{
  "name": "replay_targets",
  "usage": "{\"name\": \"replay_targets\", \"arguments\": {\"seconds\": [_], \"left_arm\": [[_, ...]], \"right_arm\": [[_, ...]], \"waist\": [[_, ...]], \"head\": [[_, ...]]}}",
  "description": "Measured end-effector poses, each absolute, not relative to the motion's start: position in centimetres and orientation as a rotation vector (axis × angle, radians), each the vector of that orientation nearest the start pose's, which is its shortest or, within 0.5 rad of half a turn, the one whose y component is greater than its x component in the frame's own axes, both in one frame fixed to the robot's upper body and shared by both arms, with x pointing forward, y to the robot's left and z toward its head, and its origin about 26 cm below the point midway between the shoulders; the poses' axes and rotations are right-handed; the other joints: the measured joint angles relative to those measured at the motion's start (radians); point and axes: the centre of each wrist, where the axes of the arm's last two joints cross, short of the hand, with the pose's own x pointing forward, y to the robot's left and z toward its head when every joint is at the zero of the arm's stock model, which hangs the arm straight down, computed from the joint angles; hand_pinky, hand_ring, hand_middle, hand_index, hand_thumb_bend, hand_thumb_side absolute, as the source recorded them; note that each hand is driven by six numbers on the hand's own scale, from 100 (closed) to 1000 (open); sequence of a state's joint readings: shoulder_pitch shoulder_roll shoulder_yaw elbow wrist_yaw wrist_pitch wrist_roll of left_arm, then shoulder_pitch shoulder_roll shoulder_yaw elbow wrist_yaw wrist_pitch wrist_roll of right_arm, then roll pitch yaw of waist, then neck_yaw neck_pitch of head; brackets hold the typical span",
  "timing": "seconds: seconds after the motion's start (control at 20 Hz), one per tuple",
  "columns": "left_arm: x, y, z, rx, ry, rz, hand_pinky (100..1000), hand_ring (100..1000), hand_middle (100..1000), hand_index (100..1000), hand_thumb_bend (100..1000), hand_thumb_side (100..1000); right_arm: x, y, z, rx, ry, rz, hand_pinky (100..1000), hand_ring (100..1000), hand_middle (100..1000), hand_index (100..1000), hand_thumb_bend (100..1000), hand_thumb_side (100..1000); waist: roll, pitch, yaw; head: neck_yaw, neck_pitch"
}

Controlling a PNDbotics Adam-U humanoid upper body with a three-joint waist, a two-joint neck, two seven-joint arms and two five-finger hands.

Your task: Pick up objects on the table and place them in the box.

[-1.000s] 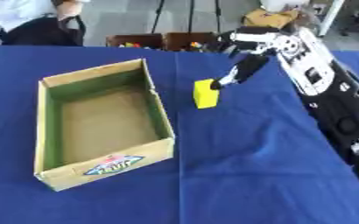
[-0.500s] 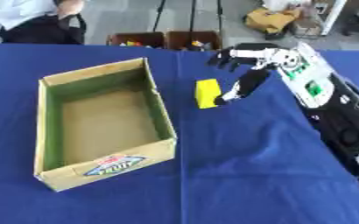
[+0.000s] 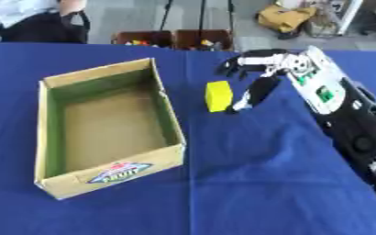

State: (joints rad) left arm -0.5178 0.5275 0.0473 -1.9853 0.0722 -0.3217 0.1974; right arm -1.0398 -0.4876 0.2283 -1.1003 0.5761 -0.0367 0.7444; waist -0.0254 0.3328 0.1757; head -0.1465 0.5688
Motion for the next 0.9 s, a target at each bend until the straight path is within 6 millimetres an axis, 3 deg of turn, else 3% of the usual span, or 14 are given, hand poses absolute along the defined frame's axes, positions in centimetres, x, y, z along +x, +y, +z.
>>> {"name": "replay_targets", "arguments": {"seconds": [0.05, 0.4, 0.9], "left_arm": [[30.8, 27.8, 28.7, -0.283, 3.385, 0.390, 748, 923, 906, 968, 100, 1000], [30.8, 27.6, 28.9, -0.265, 3.377, 0.400, 748, 923, 906, 968, 100, 1000], [30.9, 27.4, 29.0, -0.243, 3.373, 0.398, 746, 922, 904, 965, 100, 1000]], "right_arm": [[46.7, -24.0, 27.7, -0.553, -1.406, 1.570, 867, 938, 910, 942, 526, 275], [47.1, -24.1, 28.7, -0.688, -1.458, 1.526, 869, 938, 912, 942, 510, 284], [47.6, -24.3, 28.1, -0.652, -1.385, 1.587, 851, 923, 903, 926, 436, 251]], "waist": [[0.000, 0.001, 0.002], [-0.008, 0.010, 0.016], [-0.014, 0.029, 0.029]], "head": [[-0.002, -0.001], [-0.020, -0.020], [-0.032, -0.034]]}}
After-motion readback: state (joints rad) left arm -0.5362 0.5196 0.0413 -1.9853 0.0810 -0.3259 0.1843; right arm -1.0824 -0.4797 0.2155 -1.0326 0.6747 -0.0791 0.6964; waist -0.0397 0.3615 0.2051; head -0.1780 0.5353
